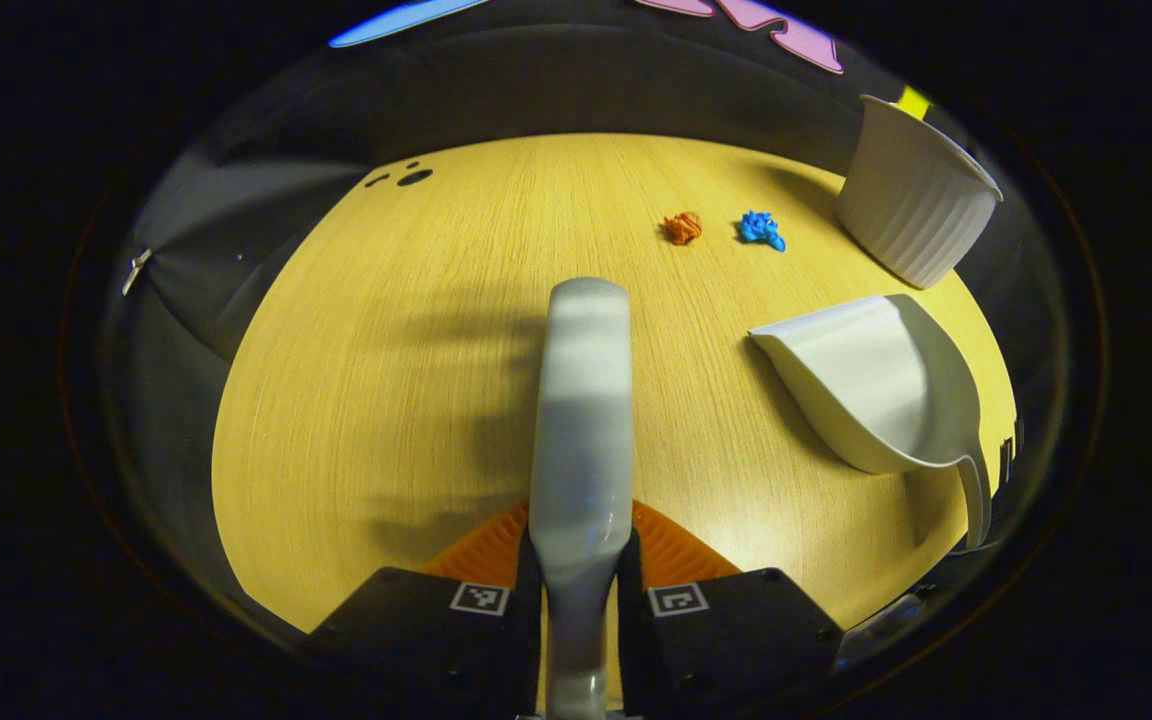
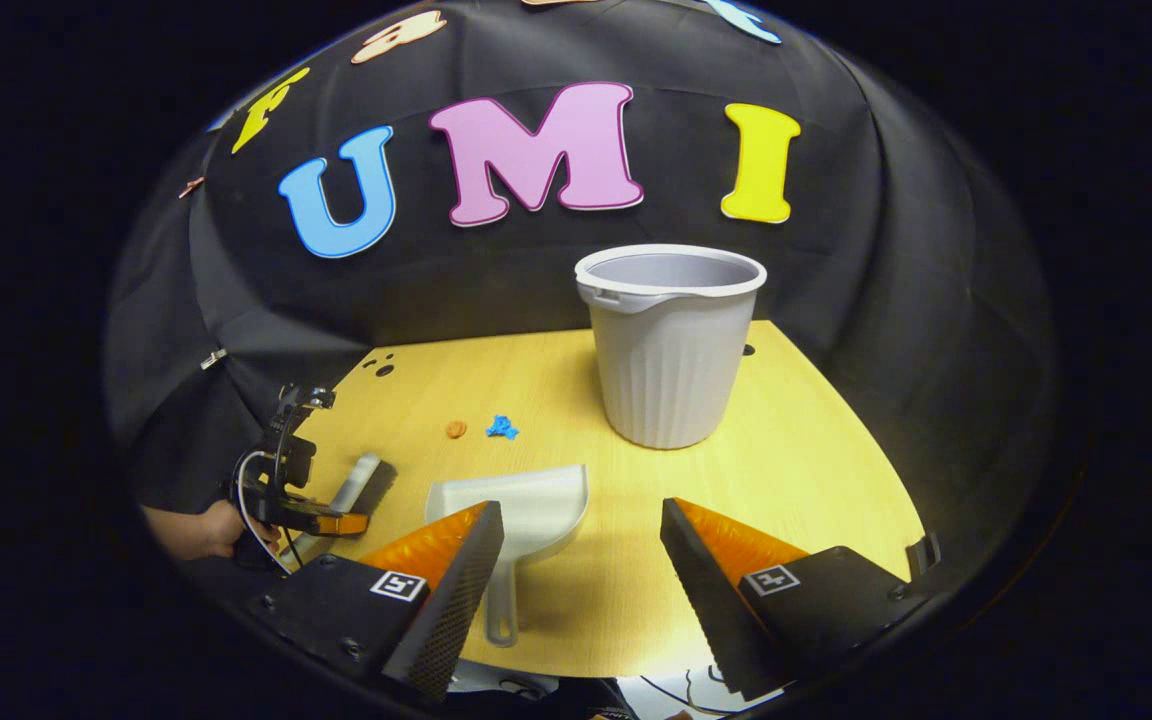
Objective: Pick up the small broom and dustpan from the desktop, sweep the trash into the dustpan with the broom, and then empty the trash into the garbage bin.
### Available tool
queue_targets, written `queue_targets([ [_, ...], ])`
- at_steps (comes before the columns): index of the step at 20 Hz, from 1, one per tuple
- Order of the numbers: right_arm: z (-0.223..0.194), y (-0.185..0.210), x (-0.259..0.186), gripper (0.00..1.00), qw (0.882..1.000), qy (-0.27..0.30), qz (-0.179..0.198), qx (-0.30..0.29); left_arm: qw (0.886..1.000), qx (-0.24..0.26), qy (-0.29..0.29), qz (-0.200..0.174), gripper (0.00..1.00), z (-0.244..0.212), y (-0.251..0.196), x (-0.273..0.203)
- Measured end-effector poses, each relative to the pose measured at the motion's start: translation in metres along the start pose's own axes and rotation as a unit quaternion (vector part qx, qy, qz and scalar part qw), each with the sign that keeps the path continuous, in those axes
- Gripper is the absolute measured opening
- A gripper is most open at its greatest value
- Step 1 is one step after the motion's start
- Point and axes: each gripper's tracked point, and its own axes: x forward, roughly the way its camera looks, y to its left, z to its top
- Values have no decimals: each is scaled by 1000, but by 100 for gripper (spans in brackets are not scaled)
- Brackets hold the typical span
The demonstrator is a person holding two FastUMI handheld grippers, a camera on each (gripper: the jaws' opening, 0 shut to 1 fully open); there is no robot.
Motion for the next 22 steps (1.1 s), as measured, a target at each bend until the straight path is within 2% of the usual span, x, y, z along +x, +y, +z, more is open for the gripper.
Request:
queue_targets([
  [2, -11, 15, 1, 99, 1000, 20, 14, -4, 1000, -16, -19, -17, 32, -4, -3, -6],
  [5, -32, 39, 8, 99, 998, 57, 34, -1, 998, -32, -46, -20, 29, -10, 4, -23],
  [9, -62, 65, 19, 99, 993, 109, 53, 9, 995, -47, -83, -21, 31, -18, 17, -65],
  [14, -98, 68, 54, 99, 984, 173, 29, 8, 990, -32, -136, -23, 30, -33, 16, -123],
  [18, -131, 62, 84, 99, 974, 227, -3, 0, 989, -33, -147, -4, 30, -46, 16, -156],
  [22, -163, 57, 112, 99, 967, 252, -31, -19, 988, -53, -145, -8, 29, -43, 8, -173],
])
